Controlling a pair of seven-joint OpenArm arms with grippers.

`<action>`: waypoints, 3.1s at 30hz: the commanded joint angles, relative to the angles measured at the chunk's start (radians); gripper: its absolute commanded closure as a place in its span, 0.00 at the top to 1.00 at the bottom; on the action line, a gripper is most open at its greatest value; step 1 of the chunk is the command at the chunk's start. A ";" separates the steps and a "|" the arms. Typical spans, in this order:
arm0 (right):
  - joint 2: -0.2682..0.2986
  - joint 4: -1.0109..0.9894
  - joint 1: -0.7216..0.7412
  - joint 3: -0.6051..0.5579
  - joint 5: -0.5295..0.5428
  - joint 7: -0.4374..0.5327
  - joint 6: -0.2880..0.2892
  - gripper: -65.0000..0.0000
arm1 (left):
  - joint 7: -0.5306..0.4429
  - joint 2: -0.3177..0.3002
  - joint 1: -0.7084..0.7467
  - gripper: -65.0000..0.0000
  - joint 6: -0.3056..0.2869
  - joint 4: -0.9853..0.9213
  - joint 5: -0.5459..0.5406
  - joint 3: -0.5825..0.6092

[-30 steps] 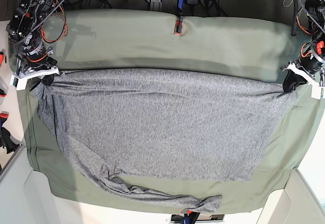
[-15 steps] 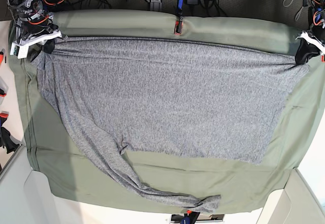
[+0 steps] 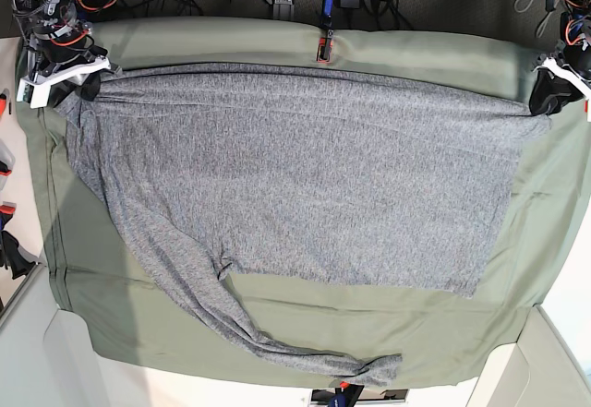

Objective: Fold the T-shirt properly
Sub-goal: 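Pull both grippers back, stretching the shirt flat across the table, then move both grippers along the shirt sides and grasp the fabric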

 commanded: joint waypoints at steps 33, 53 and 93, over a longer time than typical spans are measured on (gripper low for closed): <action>0.052 -0.024 0.318 0.037 -0.023 0.058 0.019 0.47 | -0.054 -0.126 -0.146 0.51 -0.003 0.047 -0.011 0.117; 0.167 -0.676 0.653 -0.148 -0.109 0.141 0.082 0.47 | -0.222 -0.197 -0.611 0.63 0.110 -0.344 0.193 0.492; 0.159 -0.679 0.654 -0.206 -0.072 0.168 0.075 0.47 | -0.523 -0.047 -1.102 0.62 0.206 -1.138 0.447 0.745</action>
